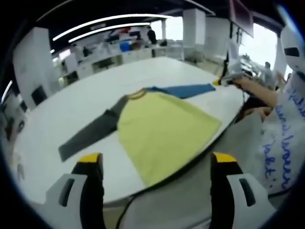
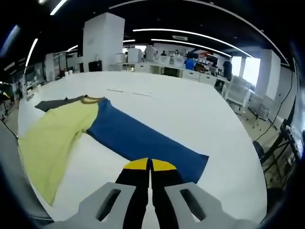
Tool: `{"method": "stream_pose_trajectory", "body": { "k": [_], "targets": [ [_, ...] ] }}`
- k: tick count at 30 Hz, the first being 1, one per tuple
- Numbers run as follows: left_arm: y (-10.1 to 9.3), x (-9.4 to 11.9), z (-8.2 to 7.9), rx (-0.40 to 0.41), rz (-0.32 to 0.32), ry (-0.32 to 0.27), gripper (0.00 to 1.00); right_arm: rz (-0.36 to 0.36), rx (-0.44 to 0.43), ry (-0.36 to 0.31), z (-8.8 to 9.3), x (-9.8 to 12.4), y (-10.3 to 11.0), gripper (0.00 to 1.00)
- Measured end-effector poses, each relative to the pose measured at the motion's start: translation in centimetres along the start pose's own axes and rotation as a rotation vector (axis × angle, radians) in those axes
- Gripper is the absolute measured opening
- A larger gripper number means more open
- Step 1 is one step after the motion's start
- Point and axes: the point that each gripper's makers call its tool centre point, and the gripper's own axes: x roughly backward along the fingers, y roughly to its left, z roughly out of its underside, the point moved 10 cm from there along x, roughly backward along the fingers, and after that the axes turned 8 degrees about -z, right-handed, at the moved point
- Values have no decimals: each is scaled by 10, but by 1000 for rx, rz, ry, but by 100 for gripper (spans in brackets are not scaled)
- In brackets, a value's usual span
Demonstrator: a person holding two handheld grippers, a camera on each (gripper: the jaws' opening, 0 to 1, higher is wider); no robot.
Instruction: Fold the garment on the visible template until the final outline fits inside the template.
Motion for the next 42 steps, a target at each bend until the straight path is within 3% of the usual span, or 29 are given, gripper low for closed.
{"method": "stream_pose_trajectory", "body": {
  "k": [28, 31, 35, 42],
  "targets": [
    [5, -2, -5, -4, -6, 35, 89, 64, -83, 55, 19, -18, -41, 3],
    [6, -2, -6, -7, -8, 38, 88, 62, -111, 50, 21, -21, -44, 5],
    [7, -2, -7, -5, -13, 32, 88, 74, -89, 82, 25, -26, -43, 10],
    [6, -5, -5, -5, -5, 53, 87, 126, -91, 78, 25, -31, -52, 15]
  ]
}}
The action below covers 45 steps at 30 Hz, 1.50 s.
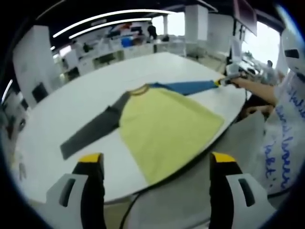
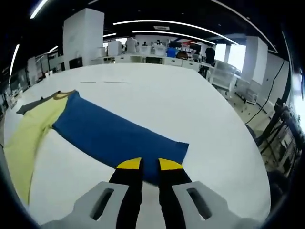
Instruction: Fold the garment on the visible template until the final outline fits inside the template.
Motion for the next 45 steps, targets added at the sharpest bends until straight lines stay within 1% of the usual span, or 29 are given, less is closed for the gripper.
{"method": "stream_pose_trajectory", "body": {
  "k": [4, 8, 12, 16, 19, 23, 25, 27, 30, 34, 40, 43, 45],
  "targets": [
    [0, -1, -3, -6, 4, -2, 87, 26, 16, 20, 0, -4, -8, 17],
    [0, -2, -4, -8, 4, -4, 87, 36, 24, 39, 1, -4, -14, 21],
    [-2, -3, -3, -6, 8, 3, 87, 42, 2, 56, 5, -8, -21, 26],
    [-2, -3, -4, -6, 7, 1, 86, 69, -6, 53, 5, -8, -27, 23],
    [-1, -3, -4, -4, 1, -2, 85, 68, -34, 42, 5, -10, -31, 22],
    [-1, -3, -4, -5, 1, 5, 86, 67, -47, 65, 8, -15, -34, 21],
    [-1, -3, -4, -3, 2, 4, 86, 66, -68, 55, 8, -15, -35, 21],
    [-1, -3, -4, -4, 2, 6, 85, 65, -65, 57, 8, -16, -35, 20],
    [-1, -3, -3, -4, 2, 11, 85, 53, -87, 52, 7, -17, -34, 17],
    [-1, -4, -4, -6, 9, 7, 85, 46, -114, 48, 8, -18, -36, 17],
    [-2, -4, -4, -6, 8, 9, 84, 38, -109, 69, 6, -18, -35, 16],
    [-3, -4, -4, -5, 8, 6, 85, 34, -103, 70, 6, -18, -34, 12],
    [-3, -3, -3, -4, 8, 4, 85, 37, -98, 71, 6, -19, -33, 7]
  ]
}}
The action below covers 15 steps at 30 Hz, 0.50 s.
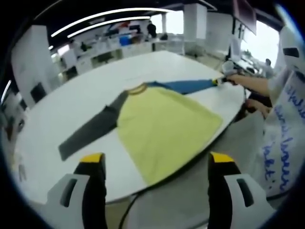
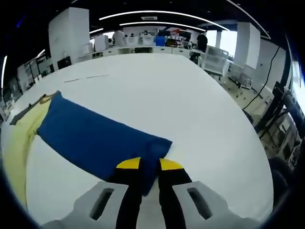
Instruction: Fold the garment on the visible template until the final outline fits inside the template.
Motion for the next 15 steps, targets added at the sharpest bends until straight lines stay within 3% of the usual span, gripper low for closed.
{"method": "stream_pose_trajectory", "body": {
  "k": [15],
  "targets": [
    [2, 1, 0, 5, -13, -13, 84, 4, 50, 42, -4, 1, 5, 3]
  ]
}}
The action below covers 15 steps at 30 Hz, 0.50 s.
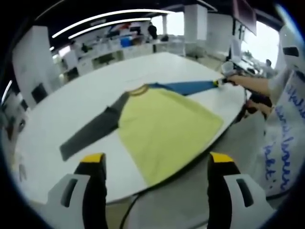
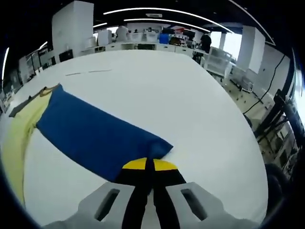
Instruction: Fold the garment on the visible template until the final outline fits inside the template.
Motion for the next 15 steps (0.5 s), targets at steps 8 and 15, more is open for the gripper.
{"method": "stream_pose_trajectory", "body": {
  "k": [8, 15],
  "targets": [
    [-1, -1, 1, -4, 4, 8, 84, 11, -4, -8, 0, 4, -6, 2],
    [-2, -1, 0, -6, 5, 7, 84, 23, -6, -33, -8, 10, -14, 2]
  ]
}}
